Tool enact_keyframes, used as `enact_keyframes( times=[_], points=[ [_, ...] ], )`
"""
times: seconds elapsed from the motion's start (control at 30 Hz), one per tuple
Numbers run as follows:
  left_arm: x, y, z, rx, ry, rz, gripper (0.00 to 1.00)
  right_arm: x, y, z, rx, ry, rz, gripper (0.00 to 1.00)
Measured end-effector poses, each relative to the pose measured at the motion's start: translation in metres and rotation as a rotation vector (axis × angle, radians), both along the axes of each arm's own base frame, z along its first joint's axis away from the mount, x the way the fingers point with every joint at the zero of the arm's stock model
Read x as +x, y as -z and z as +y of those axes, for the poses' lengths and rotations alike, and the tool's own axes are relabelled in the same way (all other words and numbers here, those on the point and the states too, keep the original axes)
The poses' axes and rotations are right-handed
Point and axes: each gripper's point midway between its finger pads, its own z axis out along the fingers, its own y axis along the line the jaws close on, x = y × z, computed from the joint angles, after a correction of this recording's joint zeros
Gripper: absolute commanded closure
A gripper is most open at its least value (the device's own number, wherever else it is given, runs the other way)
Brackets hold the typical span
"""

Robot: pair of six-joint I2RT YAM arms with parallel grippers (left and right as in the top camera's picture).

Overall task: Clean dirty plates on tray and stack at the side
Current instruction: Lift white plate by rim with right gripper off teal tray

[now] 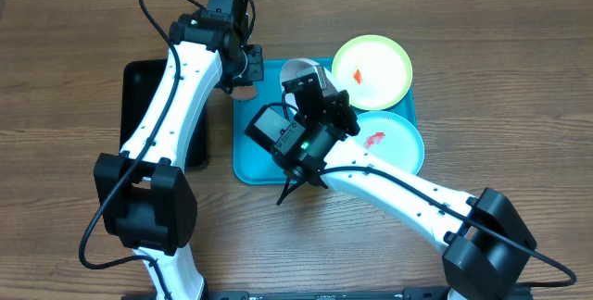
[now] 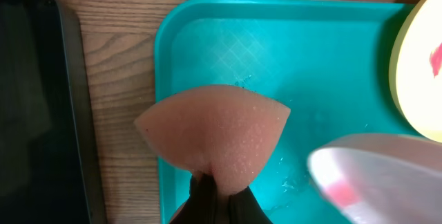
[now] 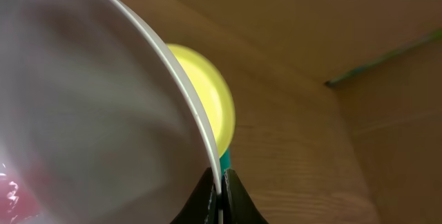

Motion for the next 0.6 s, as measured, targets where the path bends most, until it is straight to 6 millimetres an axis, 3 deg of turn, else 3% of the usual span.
enact_keyframes(
  times=[0.27, 0.6],
  points=[
    [0.0, 0.0, 0.0, 0.0, 0.0, 0.0, 0.96, 0.002, -0.029, -0.007, -0.082, 0.044, -0.155, 0.96],
    [0.0, 0.0, 0.0, -0.001, -0.003, 0.0, 0.96, 0.002, -0.04, -0.01, -0.114, 0.062, -0.209, 0.96]
  ],
)
